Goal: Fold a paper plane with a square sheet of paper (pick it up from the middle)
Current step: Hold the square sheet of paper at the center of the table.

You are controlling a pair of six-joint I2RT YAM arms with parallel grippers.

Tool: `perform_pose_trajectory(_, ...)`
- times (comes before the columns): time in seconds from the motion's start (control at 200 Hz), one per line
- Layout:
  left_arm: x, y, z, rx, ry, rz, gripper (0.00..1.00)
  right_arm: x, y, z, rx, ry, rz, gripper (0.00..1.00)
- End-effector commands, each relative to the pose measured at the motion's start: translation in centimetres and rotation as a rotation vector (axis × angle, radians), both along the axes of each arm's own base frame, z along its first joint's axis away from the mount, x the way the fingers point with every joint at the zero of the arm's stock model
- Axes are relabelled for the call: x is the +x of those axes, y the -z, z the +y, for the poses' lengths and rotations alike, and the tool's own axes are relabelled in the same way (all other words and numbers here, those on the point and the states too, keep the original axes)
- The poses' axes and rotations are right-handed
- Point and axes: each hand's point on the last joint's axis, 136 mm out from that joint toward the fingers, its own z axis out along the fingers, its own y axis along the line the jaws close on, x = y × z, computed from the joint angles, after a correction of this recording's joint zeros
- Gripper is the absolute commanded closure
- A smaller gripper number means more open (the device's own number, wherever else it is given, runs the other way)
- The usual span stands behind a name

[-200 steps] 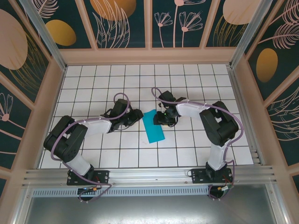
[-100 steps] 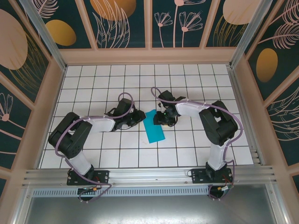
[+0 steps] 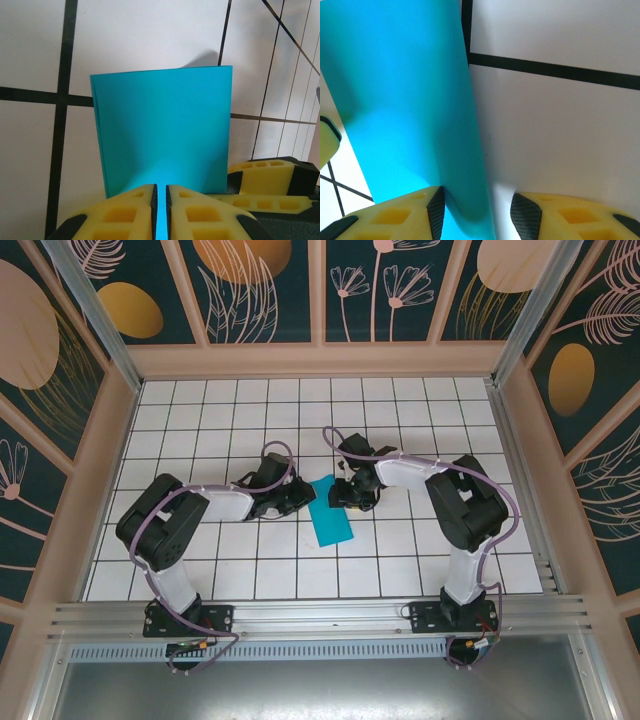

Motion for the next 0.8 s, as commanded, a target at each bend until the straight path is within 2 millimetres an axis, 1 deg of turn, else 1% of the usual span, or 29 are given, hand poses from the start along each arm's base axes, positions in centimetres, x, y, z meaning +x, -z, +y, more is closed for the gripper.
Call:
perform_pose_trajectory(0.0,0.2,-0.26,-0.91,-0.011,0.034,-0.012,0.84,-2.31,8.9,-4.03,-0.224,-0.03,0.071,0.51)
perform_pose_trajectory(0.14,0.13,-0.06,-1.19,-0.012,0.043,-0.008,0.84,-2.32,9.01,-4.12,-0.229,-0.03,0.07,0.51)
perform_pose_trajectory(0.42,-0.03,0.52,-1.11,0.001,0.044,0.005,0.84,-2.33,9.26,-4.05,-0.229,-0.014,0.08,0.51)
perform_pose_trajectory(0.62,0.09,0.09,-1.3,-0.004,0.045,-0.006,0.84,-2.42,9.49,-3.96,-0.226,0.0,0.092,0.51)
perform_pose_trajectory(0.796,0.07,0.11,-1.26,-0.003,0.045,-0.005,0.84,-2.6,9.61,-3.93,-0.223,0.005,0.101,0.5)
